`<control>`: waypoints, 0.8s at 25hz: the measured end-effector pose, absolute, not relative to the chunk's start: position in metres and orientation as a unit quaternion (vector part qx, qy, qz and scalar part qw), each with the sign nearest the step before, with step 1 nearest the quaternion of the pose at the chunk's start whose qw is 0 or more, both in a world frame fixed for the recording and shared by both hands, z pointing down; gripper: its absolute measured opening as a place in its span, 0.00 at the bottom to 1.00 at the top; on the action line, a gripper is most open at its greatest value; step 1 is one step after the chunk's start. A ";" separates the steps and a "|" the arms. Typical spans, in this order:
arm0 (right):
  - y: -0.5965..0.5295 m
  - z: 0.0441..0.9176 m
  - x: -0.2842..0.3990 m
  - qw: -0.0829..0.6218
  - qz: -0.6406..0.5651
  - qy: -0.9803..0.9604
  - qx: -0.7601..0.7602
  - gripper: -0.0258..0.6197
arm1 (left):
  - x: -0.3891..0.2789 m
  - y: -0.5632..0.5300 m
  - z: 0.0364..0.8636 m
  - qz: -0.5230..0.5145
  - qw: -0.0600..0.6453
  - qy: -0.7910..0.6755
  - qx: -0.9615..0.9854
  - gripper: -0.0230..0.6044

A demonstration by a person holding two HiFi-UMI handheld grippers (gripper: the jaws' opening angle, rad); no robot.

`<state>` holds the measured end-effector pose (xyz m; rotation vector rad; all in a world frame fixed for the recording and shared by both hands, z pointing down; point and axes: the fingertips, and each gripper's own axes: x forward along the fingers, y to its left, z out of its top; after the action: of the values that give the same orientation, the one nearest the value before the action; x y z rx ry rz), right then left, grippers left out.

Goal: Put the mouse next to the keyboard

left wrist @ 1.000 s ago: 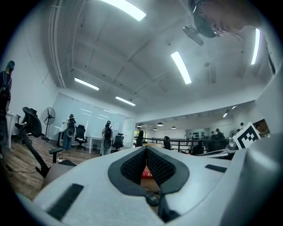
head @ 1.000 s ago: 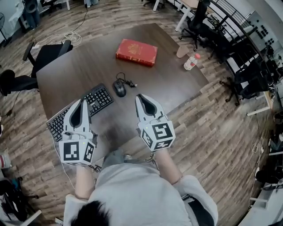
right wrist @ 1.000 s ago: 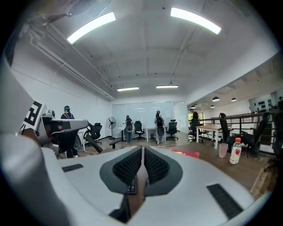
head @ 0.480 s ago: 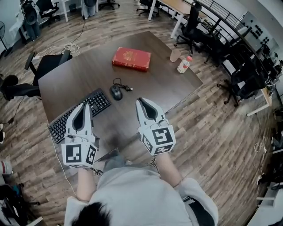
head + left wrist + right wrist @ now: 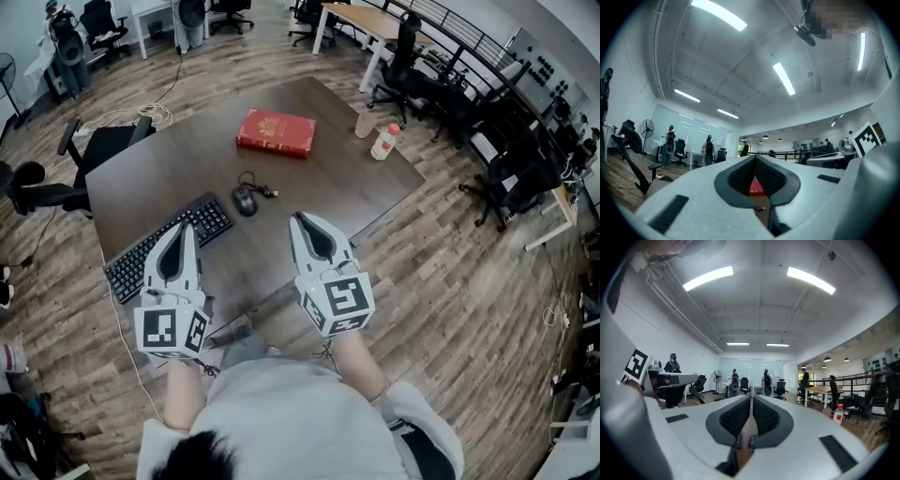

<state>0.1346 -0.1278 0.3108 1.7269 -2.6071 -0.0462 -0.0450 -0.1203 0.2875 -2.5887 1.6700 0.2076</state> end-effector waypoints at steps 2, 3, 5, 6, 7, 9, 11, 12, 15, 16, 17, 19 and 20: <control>-0.124 0.309 0.135 0.007 -0.019 -0.833 0.553 0.07 | -0.044 -0.117 0.286 0.067 0.029 0.541 -0.838 0.05; -0.123 0.309 0.136 0.008 -0.021 -0.832 0.554 0.08 | -0.043 -0.116 0.285 0.068 0.030 0.540 -0.838 0.05; -0.121 0.309 0.137 0.009 -0.024 -0.831 0.556 0.07 | -0.042 -0.113 0.284 0.068 0.032 0.540 -0.838 0.05; -0.119 0.309 0.138 0.010 -0.025 -0.831 0.556 0.08 | -0.040 -0.112 0.284 0.068 0.032 0.540 -0.839 0.05; -0.118 0.309 0.139 0.009 -0.025 -0.831 0.556 0.07 | -0.039 -0.111 0.285 0.068 0.032 0.540 -0.839 0.05; -0.115 0.310 0.141 0.007 -0.024 -0.831 0.556 0.07 | -0.037 -0.108 0.286 0.068 0.033 0.540 -0.838 0.05; -0.113 0.309 0.141 0.006 -0.024 -0.831 0.556 0.08 | -0.037 -0.106 0.285 0.069 0.032 0.540 -0.838 0.05; -0.111 0.309 0.141 0.006 -0.024 -0.831 0.556 0.07 | -0.037 -0.105 0.284 0.069 0.032 0.540 -0.838 0.05; -0.109 0.307 0.141 0.003 -0.020 -0.831 0.556 0.07 | -0.038 -0.103 0.283 0.068 0.033 0.540 -0.838 0.05; -0.109 0.307 0.141 0.001 -0.019 -0.831 0.556 0.07 | -0.038 -0.103 0.283 0.069 0.033 0.540 -0.838 0.05; -0.108 0.307 0.141 0.000 -0.018 -0.831 0.555 0.07 | -0.039 -0.102 0.284 0.069 0.032 0.540 -0.838 0.05; -0.107 0.307 0.141 0.000 -0.019 -0.831 0.556 0.08 | -0.039 -0.101 0.284 0.071 0.032 0.541 -0.838 0.05; -0.106 0.307 0.140 0.001 -0.019 -0.831 0.556 0.07 | -0.040 -0.100 0.284 0.071 0.032 0.541 -0.838 0.05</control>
<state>0.1404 -0.1064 0.3069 1.7462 -2.6093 -0.0601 -0.0395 -0.1000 0.2837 -2.5801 1.6650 0.2189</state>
